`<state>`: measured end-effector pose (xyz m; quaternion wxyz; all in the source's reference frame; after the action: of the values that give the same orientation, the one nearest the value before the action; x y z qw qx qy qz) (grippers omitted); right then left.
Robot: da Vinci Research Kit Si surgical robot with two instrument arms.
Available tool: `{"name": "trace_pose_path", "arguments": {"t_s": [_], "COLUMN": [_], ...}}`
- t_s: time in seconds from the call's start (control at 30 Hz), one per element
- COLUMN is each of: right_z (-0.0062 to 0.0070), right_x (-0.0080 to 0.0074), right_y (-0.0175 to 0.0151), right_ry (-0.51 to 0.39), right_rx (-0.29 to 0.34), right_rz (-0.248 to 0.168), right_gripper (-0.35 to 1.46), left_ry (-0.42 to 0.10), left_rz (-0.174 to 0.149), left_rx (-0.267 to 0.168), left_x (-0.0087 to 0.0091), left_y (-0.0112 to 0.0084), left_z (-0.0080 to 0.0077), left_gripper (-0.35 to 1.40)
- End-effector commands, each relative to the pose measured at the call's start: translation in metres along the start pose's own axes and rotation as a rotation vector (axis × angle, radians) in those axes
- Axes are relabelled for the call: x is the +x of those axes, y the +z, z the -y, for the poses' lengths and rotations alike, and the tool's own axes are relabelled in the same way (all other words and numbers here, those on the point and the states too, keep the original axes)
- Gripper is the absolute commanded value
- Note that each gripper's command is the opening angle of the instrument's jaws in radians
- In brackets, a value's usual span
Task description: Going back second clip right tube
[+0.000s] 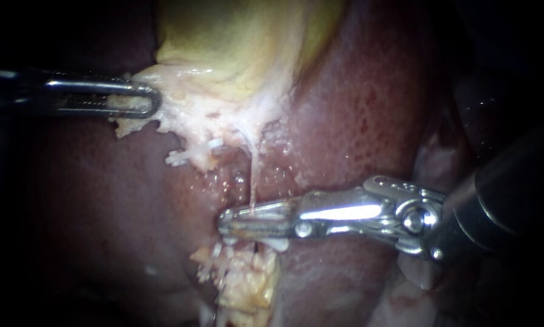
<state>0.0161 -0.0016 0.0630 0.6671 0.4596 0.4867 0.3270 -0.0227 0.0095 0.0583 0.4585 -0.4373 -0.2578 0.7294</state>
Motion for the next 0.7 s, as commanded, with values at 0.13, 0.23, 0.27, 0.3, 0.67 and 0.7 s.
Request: {"name": "trace_pose_path", "arguments": {"t_s": [0.13,0.23,0.27,0.3,0.67,0.7], "right_z": [-0.0002,-0.0004,-0.0005,-0.0006,-0.0041,-0.0045], "right_x": [-0.0002,-0.0003,-0.0003,-0.0004,-0.0023,-0.0026], "right_y": [0.0001,0.0004,0.0005,0.0007,0.0021,0.0021], "right_ry": [-0.002,-0.003,-0.004,-0.005,-0.141,-0.149], "right_rx": [-0.001,0.004,0.008,0.009,-0.014,-0.020], "right_rz": [0.000,-0.009,-0.014,-0.017,-0.037,-0.040], "right_gripper": [-0.35,0.02,0.10,0.20,0.45,0.45], "left_ry": [0.000,0.000,0.000,0.000,0.001,0.001], "left_rz": [0.000,0.000,0.000,0.000,0.000,0.000], "left_rx": [0.000,0.000,0.000,0.000,0.000,0.000], "left_x": [0.0000,0.0000,0.0000,0.0000,-0.0001,-0.0001], "left_y": [0.0000,0.0000,0.0000,0.0000,0.0000,0.0000], "left_z": [0.0000,0.0000,0.0000,0.0000,0.0000,0.0000], "left_gripper": [-0.35,-0.35,-0.35,-0.35,-0.35,-0.35]}}
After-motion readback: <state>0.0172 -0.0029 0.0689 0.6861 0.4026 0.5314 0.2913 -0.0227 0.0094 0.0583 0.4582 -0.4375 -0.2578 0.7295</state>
